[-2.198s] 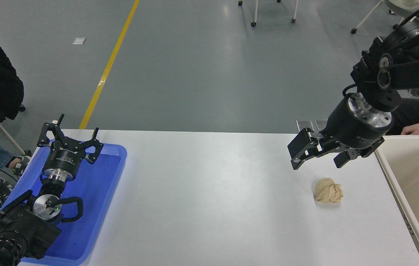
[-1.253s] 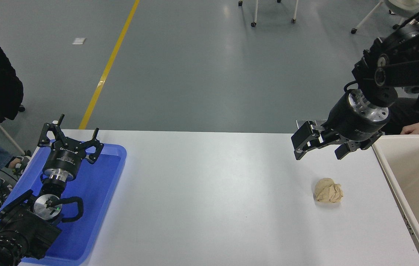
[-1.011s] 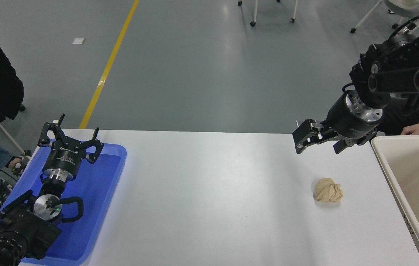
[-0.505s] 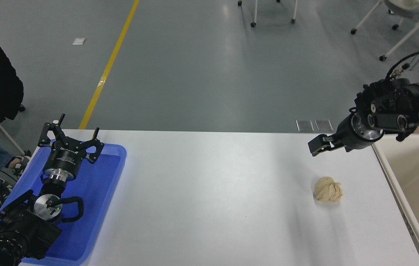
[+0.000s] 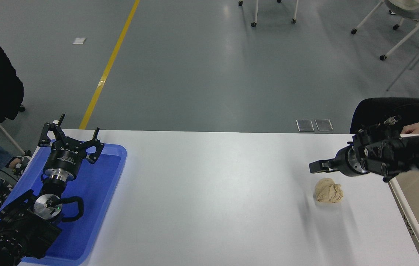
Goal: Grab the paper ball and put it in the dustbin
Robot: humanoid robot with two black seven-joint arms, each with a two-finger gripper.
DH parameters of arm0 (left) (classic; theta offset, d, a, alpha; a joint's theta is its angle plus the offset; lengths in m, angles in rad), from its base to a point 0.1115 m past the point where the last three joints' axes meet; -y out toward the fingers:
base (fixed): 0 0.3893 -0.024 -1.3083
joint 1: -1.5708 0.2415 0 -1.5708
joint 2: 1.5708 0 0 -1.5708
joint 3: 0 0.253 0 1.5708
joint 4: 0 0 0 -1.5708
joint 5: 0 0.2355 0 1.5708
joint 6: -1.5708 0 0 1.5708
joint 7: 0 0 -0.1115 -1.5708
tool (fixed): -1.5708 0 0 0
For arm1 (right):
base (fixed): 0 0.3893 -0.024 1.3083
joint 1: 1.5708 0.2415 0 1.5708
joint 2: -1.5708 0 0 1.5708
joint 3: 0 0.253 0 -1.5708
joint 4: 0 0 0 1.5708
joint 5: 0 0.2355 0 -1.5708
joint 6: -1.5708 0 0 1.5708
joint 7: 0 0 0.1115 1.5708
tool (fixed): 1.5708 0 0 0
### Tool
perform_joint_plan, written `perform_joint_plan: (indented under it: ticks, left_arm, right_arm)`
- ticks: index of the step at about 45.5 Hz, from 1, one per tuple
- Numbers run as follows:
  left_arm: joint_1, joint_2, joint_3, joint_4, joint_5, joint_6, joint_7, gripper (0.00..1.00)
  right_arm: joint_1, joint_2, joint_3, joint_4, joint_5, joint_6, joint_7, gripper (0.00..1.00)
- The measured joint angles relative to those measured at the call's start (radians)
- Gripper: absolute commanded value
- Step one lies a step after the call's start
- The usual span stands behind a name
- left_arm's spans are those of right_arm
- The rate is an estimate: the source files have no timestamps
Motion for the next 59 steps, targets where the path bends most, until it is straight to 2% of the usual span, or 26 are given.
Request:
perform_joint_plan:
  ticks: [24,26,28,29,31,34,40,42,59]
  left_arm:
    - [0.000,0.000,0.000,0.000,0.000,0.000,0.000,1.00]
    - [0.000,0.000,0.000,0.000,0.000,0.000,0.000,1.00]
    - [0.000,0.000,0.000,0.000,0.000,0.000,0.000,1.00]
    - [0.000,0.000,0.000,0.000,0.000,0.000,0.000,1.00]
    - [0.000,0.000,0.000,0.000,0.000,0.000,0.000,1.00]
    - [0.000,0.000,0.000,0.000,0.000,0.000,0.000,1.00]
    - [0.000,0.000,0.000,0.000,0.000,0.000,0.000,1.00]
    - [0.000,0.000,0.000,0.000,0.000,0.000,0.000,1.00]
    - [-0.001,-0.001,0.000,0.000,0.000,0.000,0.001,1.00]
  right_arm:
    - [-0.137,0.004,0.051,-0.075,0.012,-0.046,-0.018,0.99]
    - [-0.142,0.004,0.058,-0.078,0.013,-0.048,-0.020,0.90]
    - [-0.146,0.004,0.063,-0.079,0.014,-0.048,-0.022,0.70]
    - [-0.148,0.005,0.067,-0.079,0.014,-0.049,-0.022,0.64]
    - [-0.154,0.005,0.075,-0.080,0.015,-0.049,-0.024,0.57]
    - [-0.160,0.005,0.086,-0.082,0.015,-0.050,-0.026,0.40]
    - [-0.171,0.005,0.102,-0.082,0.017,-0.051,-0.029,0.20]
    - [-0.173,0.005,0.105,-0.082,0.017,-0.051,-0.030,0.01]
    - [-0.089,-0.024,0.097,-0.007,-0.021,-0.036,-0.036,0.00]
